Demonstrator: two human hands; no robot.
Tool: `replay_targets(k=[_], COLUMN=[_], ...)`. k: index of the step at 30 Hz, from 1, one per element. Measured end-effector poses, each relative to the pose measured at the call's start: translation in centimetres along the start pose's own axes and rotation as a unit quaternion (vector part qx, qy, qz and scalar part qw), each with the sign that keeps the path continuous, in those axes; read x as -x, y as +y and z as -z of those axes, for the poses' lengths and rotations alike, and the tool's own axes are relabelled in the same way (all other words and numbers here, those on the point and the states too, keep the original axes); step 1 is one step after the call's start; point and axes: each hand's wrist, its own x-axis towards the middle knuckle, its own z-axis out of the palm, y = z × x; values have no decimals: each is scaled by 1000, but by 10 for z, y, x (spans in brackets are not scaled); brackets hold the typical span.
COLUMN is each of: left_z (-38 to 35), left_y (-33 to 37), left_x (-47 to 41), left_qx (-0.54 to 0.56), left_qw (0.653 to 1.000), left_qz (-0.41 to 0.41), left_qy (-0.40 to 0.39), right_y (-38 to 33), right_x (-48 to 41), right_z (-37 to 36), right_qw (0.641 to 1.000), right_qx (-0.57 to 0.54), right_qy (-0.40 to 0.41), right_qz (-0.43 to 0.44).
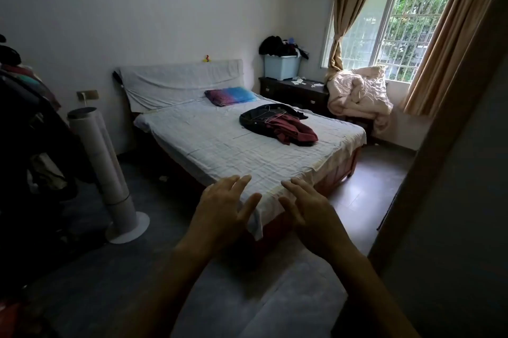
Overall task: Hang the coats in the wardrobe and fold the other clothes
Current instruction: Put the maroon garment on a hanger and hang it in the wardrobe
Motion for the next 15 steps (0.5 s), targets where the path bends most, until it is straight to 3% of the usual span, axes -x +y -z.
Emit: replay_targets(k=[15], left_z=[-77], left_y=[46], left_x=[-62], left_qx=[-4], left_qw=[1000], left_qz=[-1], left_qy=[-1], right_y=[125], right_x=[-22], right_z=[17], right_qw=[999], right_qx=[-18], right_qy=[5], right_qz=[-32])
